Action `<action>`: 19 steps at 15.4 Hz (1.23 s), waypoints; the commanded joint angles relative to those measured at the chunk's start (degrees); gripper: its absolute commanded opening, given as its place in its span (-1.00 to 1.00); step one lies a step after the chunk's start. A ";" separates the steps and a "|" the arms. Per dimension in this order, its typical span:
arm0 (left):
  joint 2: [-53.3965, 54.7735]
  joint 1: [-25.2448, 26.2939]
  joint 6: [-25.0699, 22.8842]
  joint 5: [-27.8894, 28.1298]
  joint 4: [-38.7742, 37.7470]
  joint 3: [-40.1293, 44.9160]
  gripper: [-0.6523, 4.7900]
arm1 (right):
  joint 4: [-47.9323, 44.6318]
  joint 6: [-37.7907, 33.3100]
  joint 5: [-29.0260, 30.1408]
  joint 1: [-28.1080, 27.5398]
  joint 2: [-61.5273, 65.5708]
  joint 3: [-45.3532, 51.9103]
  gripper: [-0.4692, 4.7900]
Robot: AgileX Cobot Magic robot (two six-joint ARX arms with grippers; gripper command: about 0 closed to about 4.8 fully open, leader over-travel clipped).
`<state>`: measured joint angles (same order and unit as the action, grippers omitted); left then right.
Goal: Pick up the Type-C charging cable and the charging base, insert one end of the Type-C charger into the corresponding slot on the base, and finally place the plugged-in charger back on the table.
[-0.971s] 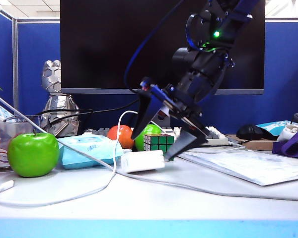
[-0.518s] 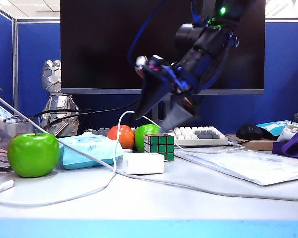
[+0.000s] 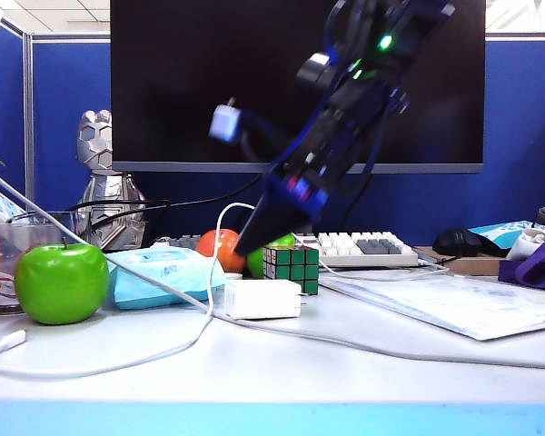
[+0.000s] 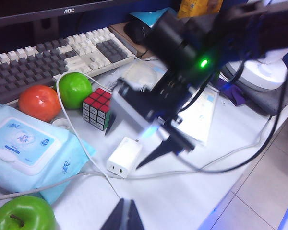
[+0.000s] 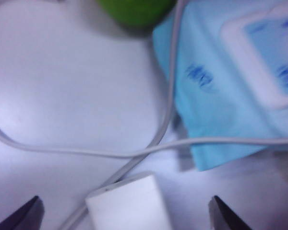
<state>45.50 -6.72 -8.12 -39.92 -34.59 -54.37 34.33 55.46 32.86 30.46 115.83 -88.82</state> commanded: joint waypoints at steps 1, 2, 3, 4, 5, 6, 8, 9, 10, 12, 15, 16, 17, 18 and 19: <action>-0.11 -0.04 0.02 -0.39 0.37 -0.22 -0.78 | 1.99 0.35 -5.18 1.05 2.21 0.09 1.00; -0.11 -0.04 0.00 -0.39 0.39 -0.22 -0.78 | 1.70 0.35 -6.16 1.05 2.73 0.09 1.00; -0.11 -0.04 0.00 -0.37 0.37 -0.22 -0.78 | 1.27 0.35 -7.65 0.96 3.34 0.09 1.00; -0.11 -0.04 0.00 -0.37 0.39 -0.22 -0.78 | 1.07 0.35 -8.83 0.94 4.00 0.07 1.00; -0.11 -0.04 0.00 -0.37 0.37 -0.22 -0.78 | 0.98 0.37 -9.40 0.85 4.94 0.09 1.00; -0.13 -0.04 0.00 -0.37 0.37 -0.22 -0.78 | 0.92 0.37 -9.38 0.85 5.38 0.07 1.00; -0.11 -0.04 0.00 -0.37 0.37 -0.22 -0.78 | 0.22 0.33 -9.40 0.90 6.03 0.09 1.00; -0.11 -0.04 0.00 -0.37 0.35 -0.22 -0.78 | 0.09 0.33 -9.42 0.90 6.14 0.09 1.00; -0.11 -0.04 0.00 -0.37 0.37 -0.22 -0.78 | 0.13 0.33 -9.49 0.90 6.14 0.09 0.89; -0.11 -0.04 0.00 -0.37 0.33 -0.22 -0.78 | 0.57 -1.36 -11.10 1.01 5.49 -0.02 -0.67; -0.11 -0.04 0.00 -0.37 -0.09 -0.22 -0.78 | 0.57 -5.16 -11.06 0.87 -1.49 -0.02 -0.84; -0.11 -0.04 0.00 -0.37 -0.09 -0.22 -0.78 | 0.61 -6.93 -10.25 0.79 -4.37 -0.02 -0.84; -0.11 -0.04 0.00 -0.39 -0.09 -0.22 -0.78 | 0.61 -8.46 -8.79 0.70 -7.13 -0.02 -0.84; -0.11 -0.04 0.00 -0.39 -0.09 -0.22 -0.78 | 0.59 -10.25 -6.91 0.68 -10.05 -0.02 -0.84; -0.11 -0.04 0.00 -0.37 -0.04 -0.22 -0.78 | 0.52 -14.56 -2.97 0.61 -16.06 -0.02 -0.84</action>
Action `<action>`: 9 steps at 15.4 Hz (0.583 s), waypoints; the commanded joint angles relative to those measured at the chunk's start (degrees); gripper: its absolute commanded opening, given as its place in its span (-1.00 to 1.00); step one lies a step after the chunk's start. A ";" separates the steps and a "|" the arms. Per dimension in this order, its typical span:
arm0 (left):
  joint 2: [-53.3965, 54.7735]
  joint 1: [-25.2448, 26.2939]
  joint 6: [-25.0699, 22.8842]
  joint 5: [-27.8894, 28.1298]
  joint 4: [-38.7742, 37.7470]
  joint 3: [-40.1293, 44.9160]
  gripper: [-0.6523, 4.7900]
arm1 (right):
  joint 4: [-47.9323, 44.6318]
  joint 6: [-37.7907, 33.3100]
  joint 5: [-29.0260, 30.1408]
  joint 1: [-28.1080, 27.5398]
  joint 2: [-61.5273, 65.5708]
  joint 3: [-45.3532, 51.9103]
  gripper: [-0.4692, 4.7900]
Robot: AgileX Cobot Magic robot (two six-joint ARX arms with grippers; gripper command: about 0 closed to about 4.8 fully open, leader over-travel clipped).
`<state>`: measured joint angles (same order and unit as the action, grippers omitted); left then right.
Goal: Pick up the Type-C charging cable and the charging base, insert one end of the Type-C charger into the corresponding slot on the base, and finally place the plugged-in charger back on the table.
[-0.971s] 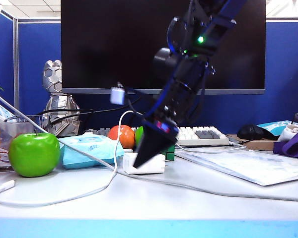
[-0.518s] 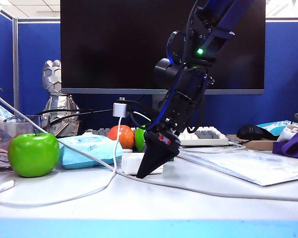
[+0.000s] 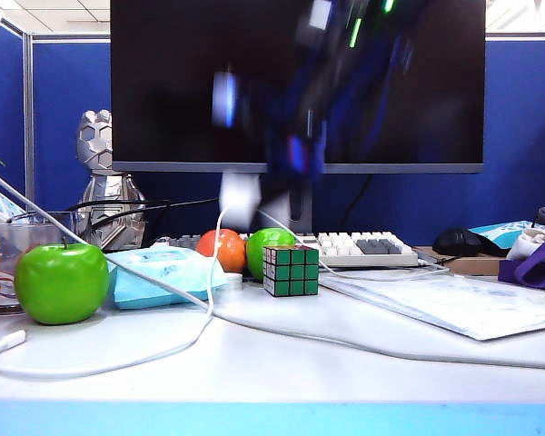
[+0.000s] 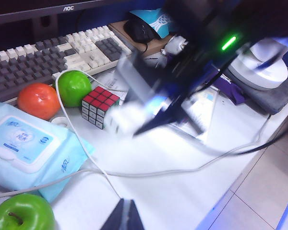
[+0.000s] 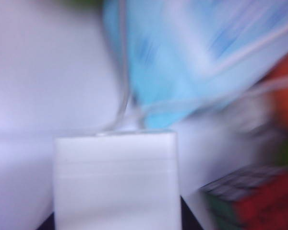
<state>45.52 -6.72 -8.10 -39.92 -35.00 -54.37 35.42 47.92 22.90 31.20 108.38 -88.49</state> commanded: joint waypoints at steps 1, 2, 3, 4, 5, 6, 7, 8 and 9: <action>-0.13 -0.04 -0.02 -0.37 0.39 -0.22 -0.78 | -0.61 -9.97 9.20 -0.13 -12.41 -0.35 -0.84; -0.13 -0.04 -0.02 -0.37 0.39 -0.22 -0.78 | -0.63 -12.33 10.99 -0.13 -15.72 -0.35 -0.84; -0.13 -0.04 -0.04 -0.37 0.42 -0.22 -0.78 | -1.01 -14.97 13.57 -0.26 -19.19 -0.35 -0.84; -0.13 -0.04 -0.04 -0.37 0.50 -0.22 -0.78 | -1.46 -16.90 16.33 -0.70 -21.73 -0.35 -0.84; -0.13 -0.04 -0.02 -0.37 1.14 -0.22 -0.78 | -2.89 -20.13 20.26 -1.05 -25.00 -0.35 -0.84; -0.13 -0.04 -0.02 -0.37 1.73 -0.22 -0.78 | -6.10 -24.76 25.68 -2.14 -29.20 -0.35 -0.84; -0.13 -0.04 -0.02 -0.37 1.81 -0.22 -0.78 | -8.59 -27.58 27.78 -2.16 -31.52 -0.35 -0.84; -0.13 -0.04 -0.02 -0.39 1.88 -0.22 -0.78 | -10.71 -30.38 28.70 -2.34 -33.53 -0.35 -0.84; -0.13 -0.04 -0.02 -0.39 2.03 -0.22 -0.78 | -12.39 -32.83 28.74 -2.84 -35.12 -0.35 -0.84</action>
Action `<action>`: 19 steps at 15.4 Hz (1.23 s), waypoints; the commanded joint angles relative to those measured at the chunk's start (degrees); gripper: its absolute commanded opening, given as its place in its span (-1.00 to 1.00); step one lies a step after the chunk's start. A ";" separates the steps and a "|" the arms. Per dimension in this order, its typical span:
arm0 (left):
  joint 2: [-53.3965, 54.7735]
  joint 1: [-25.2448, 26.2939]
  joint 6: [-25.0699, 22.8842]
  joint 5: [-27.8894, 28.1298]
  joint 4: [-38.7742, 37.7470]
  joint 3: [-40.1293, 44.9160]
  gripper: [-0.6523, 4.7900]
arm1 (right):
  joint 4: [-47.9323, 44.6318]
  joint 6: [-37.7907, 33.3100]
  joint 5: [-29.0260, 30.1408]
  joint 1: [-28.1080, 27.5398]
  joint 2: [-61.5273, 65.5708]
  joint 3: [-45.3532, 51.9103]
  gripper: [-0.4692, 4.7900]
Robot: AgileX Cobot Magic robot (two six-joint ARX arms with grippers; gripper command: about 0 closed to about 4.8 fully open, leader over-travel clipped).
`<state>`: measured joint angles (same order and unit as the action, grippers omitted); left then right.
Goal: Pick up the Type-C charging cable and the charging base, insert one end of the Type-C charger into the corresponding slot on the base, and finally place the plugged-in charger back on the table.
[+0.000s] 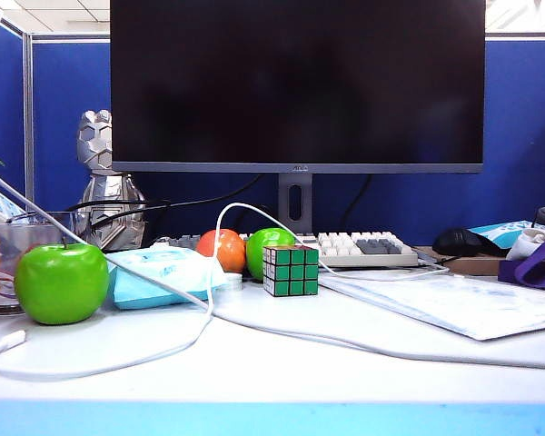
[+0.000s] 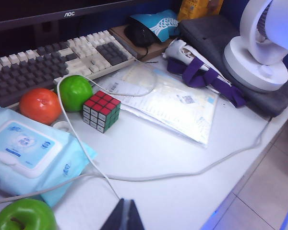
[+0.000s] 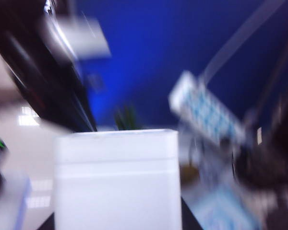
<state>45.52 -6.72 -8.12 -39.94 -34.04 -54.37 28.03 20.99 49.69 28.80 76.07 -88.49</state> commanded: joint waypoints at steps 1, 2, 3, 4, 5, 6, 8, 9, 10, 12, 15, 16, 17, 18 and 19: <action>-0.11 -0.04 0.04 -0.37 1.46 -0.22 -0.78 | -6.82 -8.50 1.99 -0.55 -4.70 -0.35 -0.84; -0.11 -0.04 0.04 -0.37 1.77 -0.22 -0.78 | -8.31 -10.43 2.12 -0.55 -5.77 -0.35 -0.84; -0.11 -0.04 0.04 -0.37 2.32 -0.22 -0.78 | -10.67 -13.57 2.03 -0.55 -7.37 -0.35 -0.84; -0.11 -0.04 0.20 -0.35 2.95 -0.22 -0.78 | -12.79 -16.09 1.29 -0.55 -8.48 -0.35 -0.84; -0.09 -0.04 0.24 -0.37 3.85 -0.22 -0.78 | -15.43 -19.43 -0.39 -0.55 -9.62 -0.35 -0.84; 0.02 -0.04 0.57 -0.35 4.94 -0.22 -0.78 | -16.50 -21.73 -2.34 -0.52 -10.34 -0.35 -0.84; 0.48 -0.04 4.17 -0.42 8.09 -0.22 -0.78 | -15.65 -22.82 -3.54 -0.52 -10.69 -0.33 -0.84; 0.68 -0.04 5.86 -1.22 9.92 -0.22 -0.78 | -14.21 -23.10 -3.74 -0.52 -10.64 -0.31 -0.84; 0.87 -0.04 7.30 -2.64 11.52 -0.22 -0.78 | -13.18 -23.15 -3.74 -0.52 -10.51 -0.28 -0.84; 0.96 -0.07 10.56 -2.99 14.47 -0.22 -0.78 | -12.09 -23.12 -3.72 -0.50 -10.19 -0.26 -0.84; 1.01 -0.37 18.05 -8.96 22.69 -0.22 -0.78 | -8.61 -23.12 -3.26 -0.42 -8.90 -0.24 -0.84; 1.03 -0.90 20.15 -8.94 25.14 -0.22 -0.78 | -8.02 -23.12 -2.97 -0.26 -8.44 -0.24 -0.84; 1.36 -2.12 22.29 -8.94 28.33 -0.22 -0.78 | -7.39 -23.12 -1.60 -0.04 -7.80 -0.24 -0.84; 2.01 -3.41 23.87 -8.92 31.10 -0.22 -0.78 | -6.91 -23.12 -0.44 0.04 -7.08 -0.24 -0.84; 2.51 -4.48 24.55 -8.83 32.11 -0.22 -0.78 | -6.58 -23.12 -0.50 0.04 -6.64 -0.24 -0.84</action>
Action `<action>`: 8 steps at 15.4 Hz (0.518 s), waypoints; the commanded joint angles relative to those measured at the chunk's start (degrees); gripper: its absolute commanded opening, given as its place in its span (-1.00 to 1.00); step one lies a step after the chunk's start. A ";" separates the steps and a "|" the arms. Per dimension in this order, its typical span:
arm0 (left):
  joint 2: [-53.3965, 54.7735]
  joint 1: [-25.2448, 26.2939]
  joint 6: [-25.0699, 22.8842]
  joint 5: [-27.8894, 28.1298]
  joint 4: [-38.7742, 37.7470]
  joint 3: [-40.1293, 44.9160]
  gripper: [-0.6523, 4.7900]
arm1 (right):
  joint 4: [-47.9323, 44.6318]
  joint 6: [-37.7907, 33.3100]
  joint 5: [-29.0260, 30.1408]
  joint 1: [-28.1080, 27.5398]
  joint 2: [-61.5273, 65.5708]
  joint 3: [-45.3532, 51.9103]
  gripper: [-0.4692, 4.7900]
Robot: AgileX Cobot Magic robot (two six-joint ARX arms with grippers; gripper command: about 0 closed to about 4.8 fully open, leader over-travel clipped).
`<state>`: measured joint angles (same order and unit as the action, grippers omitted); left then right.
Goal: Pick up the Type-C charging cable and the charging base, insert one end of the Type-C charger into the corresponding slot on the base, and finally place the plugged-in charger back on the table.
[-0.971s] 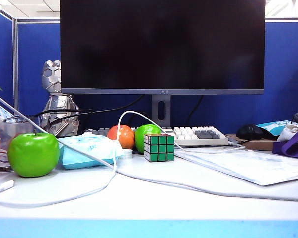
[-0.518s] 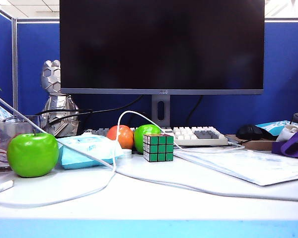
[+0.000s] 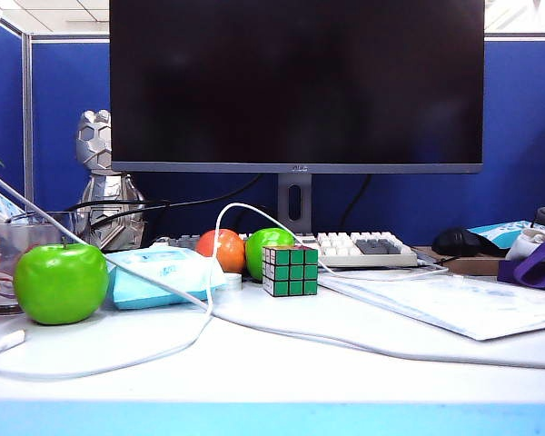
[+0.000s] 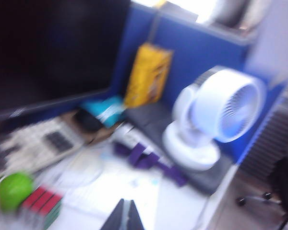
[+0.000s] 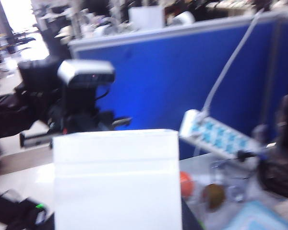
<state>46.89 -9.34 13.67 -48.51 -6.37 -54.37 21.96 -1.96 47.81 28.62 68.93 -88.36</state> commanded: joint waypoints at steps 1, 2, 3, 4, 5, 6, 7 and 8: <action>2.75 -4.90 2.97 0.11 5.25 -0.22 -0.78 | 2.60 -0.07 -0.42 0.17 1.09 -0.37 -0.84; 3.26 -5.92 3.21 1.18 5.40 -0.22 -0.78 | 3.78 0.50 -0.50 0.17 1.14 -0.37 -0.84; 4.09 -7.48 3.30 2.47 5.95 -0.22 -0.78 | 6.10 2.08 -1.40 0.17 1.14 -0.35 -0.84; 4.85 -8.41 3.28 2.43 6.56 -0.22 -0.78 | 9.14 3.37 -5.60 0.17 1.16 -0.35 -0.84; 5.20 -8.52 3.30 2.43 6.51 -0.22 -0.78 | 12.24 3.89 -11.43 0.17 1.51 -0.35 -0.84; 5.29 -8.52 3.28 2.45 6.49 -0.22 -0.78 | 15.34 4.37 -17.18 0.17 1.86 -0.33 -0.84; 5.31 -8.52 3.28 2.71 6.64 -0.22 -0.78 | 20.20 6.91 -24.48 0.07 3.28 -0.33 -0.84; 5.31 -8.52 3.28 3.83 6.84 -0.22 -0.78 | 24.83 9.75 -30.58 0.02 5.62 -0.33 -0.84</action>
<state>52.31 -17.82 16.80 -45.54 -0.62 -54.41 42.85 4.84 22.68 28.62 73.25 -88.58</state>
